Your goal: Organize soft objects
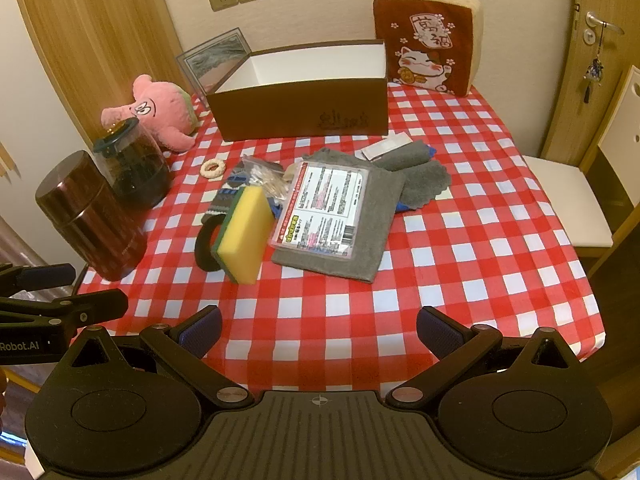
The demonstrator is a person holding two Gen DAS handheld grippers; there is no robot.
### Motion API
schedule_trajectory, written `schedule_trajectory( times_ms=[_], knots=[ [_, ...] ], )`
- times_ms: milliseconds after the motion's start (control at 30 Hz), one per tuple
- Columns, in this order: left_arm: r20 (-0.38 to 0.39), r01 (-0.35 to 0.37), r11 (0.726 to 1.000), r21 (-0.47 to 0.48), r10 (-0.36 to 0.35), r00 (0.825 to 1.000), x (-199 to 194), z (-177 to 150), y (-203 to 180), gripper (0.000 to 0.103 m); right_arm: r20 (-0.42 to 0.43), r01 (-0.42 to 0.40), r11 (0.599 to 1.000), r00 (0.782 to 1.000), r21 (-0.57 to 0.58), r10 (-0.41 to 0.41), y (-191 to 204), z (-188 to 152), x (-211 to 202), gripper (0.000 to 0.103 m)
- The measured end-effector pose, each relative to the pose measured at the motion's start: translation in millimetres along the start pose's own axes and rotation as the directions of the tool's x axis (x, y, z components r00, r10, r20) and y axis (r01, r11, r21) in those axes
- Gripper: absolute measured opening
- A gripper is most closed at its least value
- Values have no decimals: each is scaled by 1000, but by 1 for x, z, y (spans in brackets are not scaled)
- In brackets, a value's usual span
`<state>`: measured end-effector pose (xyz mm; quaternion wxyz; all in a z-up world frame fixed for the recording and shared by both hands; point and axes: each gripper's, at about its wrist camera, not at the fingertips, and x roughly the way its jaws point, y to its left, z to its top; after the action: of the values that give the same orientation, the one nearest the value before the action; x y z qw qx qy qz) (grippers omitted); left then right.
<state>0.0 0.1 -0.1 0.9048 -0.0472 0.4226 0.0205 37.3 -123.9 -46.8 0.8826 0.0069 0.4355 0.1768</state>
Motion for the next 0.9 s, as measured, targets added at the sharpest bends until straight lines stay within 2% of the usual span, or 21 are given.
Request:
schedule_trajectory(
  times_ms=[900],
  knots=[
    [-2, -1, 1000, 1, 1, 1000, 0, 0, 0, 88, 4, -1, 1000, 1000, 2, 1, -1, 1, 1, 103]
  ],
)
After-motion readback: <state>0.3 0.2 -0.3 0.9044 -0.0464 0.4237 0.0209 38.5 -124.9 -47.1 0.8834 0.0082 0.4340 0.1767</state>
